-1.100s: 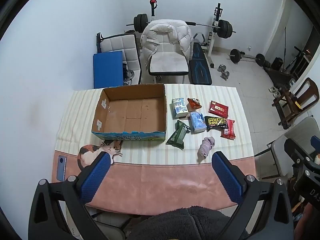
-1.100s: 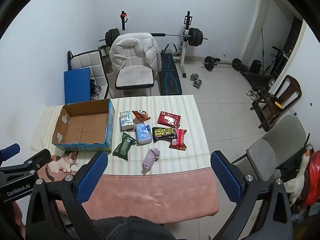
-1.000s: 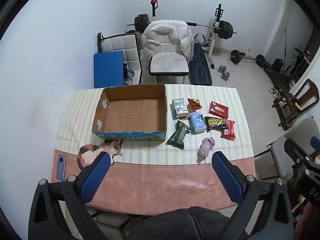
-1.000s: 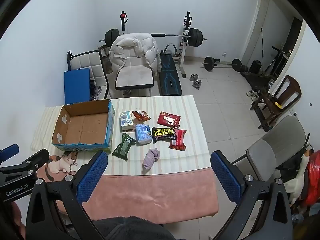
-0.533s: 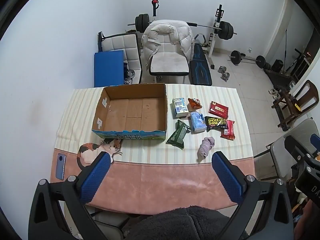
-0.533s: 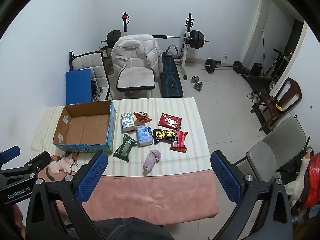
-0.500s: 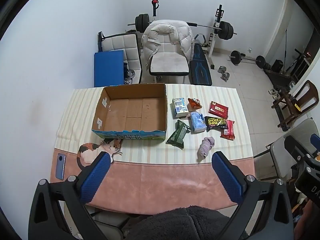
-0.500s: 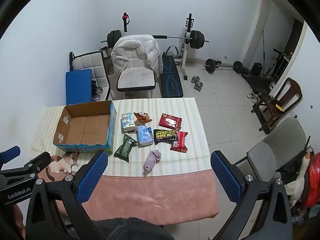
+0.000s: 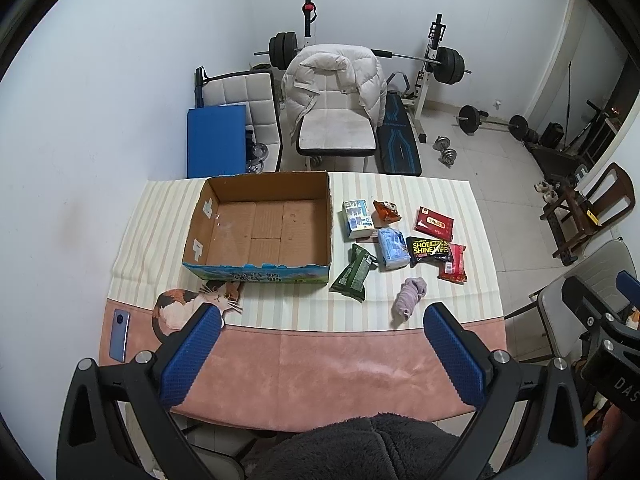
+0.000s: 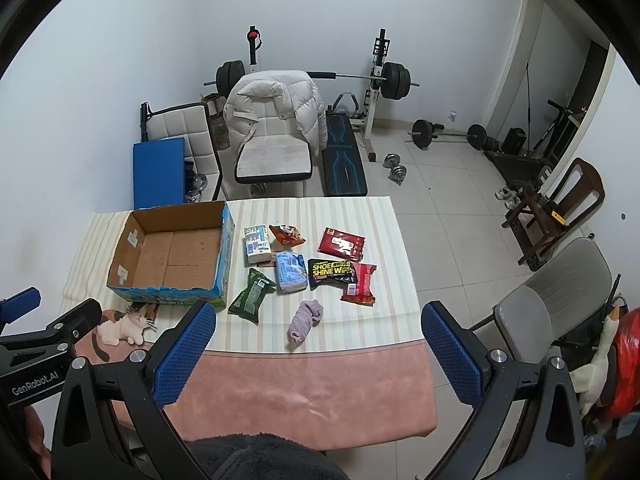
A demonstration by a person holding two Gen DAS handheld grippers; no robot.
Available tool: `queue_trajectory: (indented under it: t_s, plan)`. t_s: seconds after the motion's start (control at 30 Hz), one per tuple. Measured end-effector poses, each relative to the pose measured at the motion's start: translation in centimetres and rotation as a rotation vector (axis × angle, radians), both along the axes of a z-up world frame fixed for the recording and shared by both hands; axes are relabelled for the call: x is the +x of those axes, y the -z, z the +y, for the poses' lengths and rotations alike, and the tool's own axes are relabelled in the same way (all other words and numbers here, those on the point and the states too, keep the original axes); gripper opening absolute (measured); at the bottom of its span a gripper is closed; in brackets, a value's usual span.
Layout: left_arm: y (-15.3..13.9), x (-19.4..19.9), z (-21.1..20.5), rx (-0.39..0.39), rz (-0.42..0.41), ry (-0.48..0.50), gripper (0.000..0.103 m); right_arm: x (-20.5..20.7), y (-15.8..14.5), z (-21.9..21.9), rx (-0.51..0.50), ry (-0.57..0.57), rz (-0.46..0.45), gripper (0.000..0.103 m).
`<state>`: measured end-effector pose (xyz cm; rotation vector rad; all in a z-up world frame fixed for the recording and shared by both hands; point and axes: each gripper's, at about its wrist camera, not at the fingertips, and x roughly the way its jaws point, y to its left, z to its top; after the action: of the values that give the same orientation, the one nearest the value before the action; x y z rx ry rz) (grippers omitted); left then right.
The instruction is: Organize soft objects
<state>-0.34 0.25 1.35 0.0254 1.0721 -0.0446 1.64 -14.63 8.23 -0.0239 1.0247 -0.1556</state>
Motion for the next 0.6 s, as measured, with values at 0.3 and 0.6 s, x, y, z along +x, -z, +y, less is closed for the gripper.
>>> queue_trajectory:
  t_s: [0.3, 0.6]
  plan:
    - [-0.5, 0.02, -0.24, -0.009, -0.017, -0.001, 0.103, -0.07, 0.07, -0.04, -0.003, 0.001, -0.003, 0.103]
    - [-0.68, -0.06, -0.46, -0.01, -0.021, -0.002, 0.103, -0.41, -0.26, 0.07, -0.003, 0.0, -0.005, 0.103]
